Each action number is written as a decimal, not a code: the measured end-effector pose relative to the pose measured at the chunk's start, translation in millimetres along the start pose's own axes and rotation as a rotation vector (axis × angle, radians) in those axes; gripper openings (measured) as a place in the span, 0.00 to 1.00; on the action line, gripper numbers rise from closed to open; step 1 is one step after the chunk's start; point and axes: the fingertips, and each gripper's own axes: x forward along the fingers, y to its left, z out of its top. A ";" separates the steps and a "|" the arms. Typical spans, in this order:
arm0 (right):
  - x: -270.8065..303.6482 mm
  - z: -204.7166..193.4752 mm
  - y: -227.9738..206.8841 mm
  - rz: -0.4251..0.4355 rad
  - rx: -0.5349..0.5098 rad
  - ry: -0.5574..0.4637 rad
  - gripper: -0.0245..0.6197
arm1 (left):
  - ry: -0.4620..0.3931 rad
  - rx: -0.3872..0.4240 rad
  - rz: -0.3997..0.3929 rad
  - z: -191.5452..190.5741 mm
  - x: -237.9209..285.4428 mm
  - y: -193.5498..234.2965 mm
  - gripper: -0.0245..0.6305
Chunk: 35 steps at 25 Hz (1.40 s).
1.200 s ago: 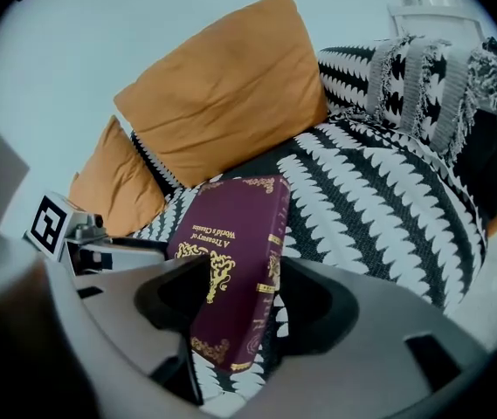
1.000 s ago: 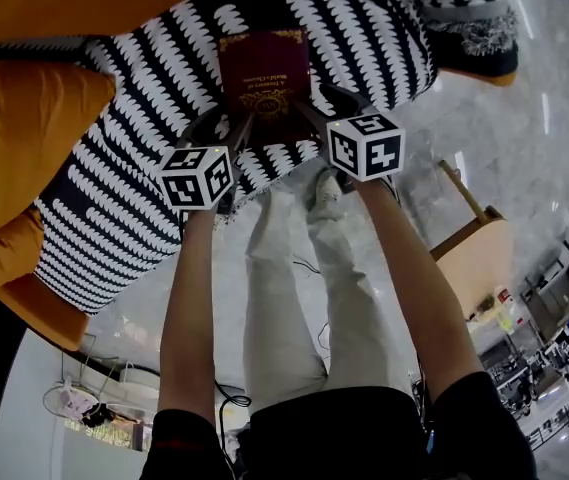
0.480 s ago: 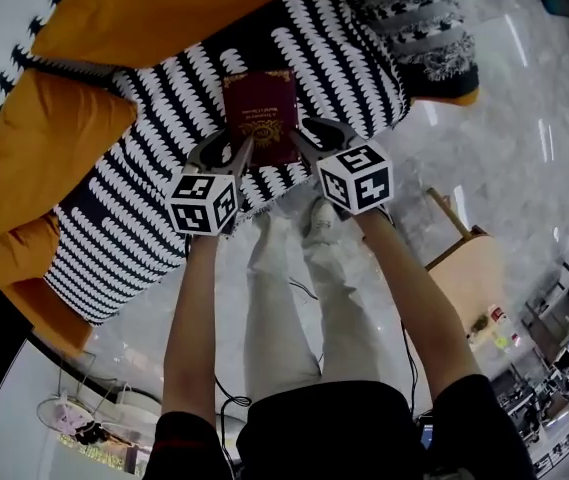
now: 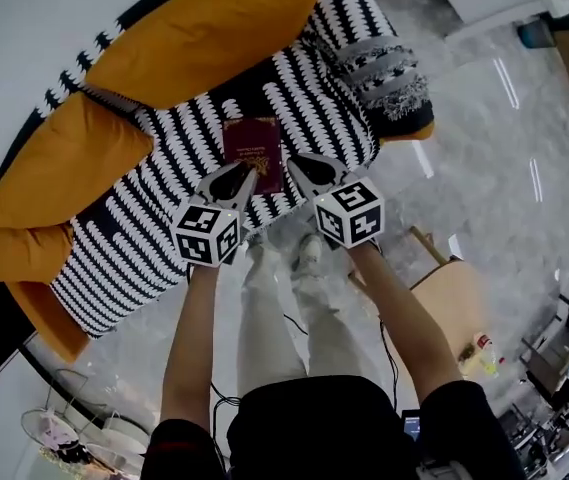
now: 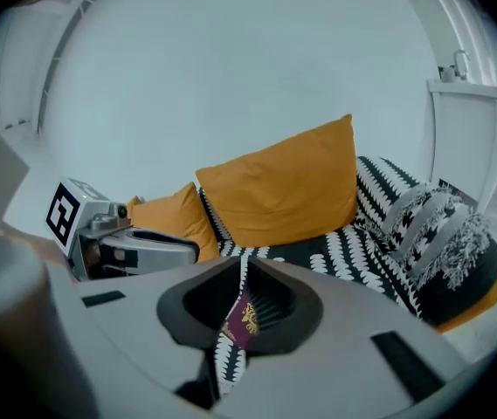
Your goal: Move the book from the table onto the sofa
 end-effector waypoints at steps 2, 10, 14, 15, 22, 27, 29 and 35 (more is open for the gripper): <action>-19.2 10.8 7.0 0.007 -0.002 -0.018 0.10 | -0.007 0.020 -0.009 11.3 -9.3 -19.4 0.14; -78.7 42.0 44.1 0.057 -0.064 -0.058 0.08 | -0.015 0.134 0.001 38.0 -35.8 -90.4 0.08; -109.4 58.9 66.3 0.084 -0.117 -0.091 0.08 | -0.063 0.165 0.010 55.1 -51.9 -122.7 0.07; -117.7 63.3 70.2 0.090 -0.125 -0.104 0.08 | -0.073 0.167 0.013 59.3 -56.4 -129.0 0.07; -189.2 88.3 85.2 0.122 -0.169 -0.181 0.06 | -0.150 0.165 0.016 77.5 -94.2 -182.5 0.06; -234.5 96.3 98.1 0.144 -0.201 -0.215 0.06 | -0.218 0.138 0.010 87.6 -123.9 -220.1 0.06; -249.4 94.4 103.9 0.155 -0.223 -0.221 0.06 | -0.236 0.140 0.003 90.7 -133.1 -235.7 0.06; -274.4 90.2 110.2 0.168 -0.222 -0.250 0.06 | -0.244 0.207 0.044 88.2 -148.8 -262.8 0.06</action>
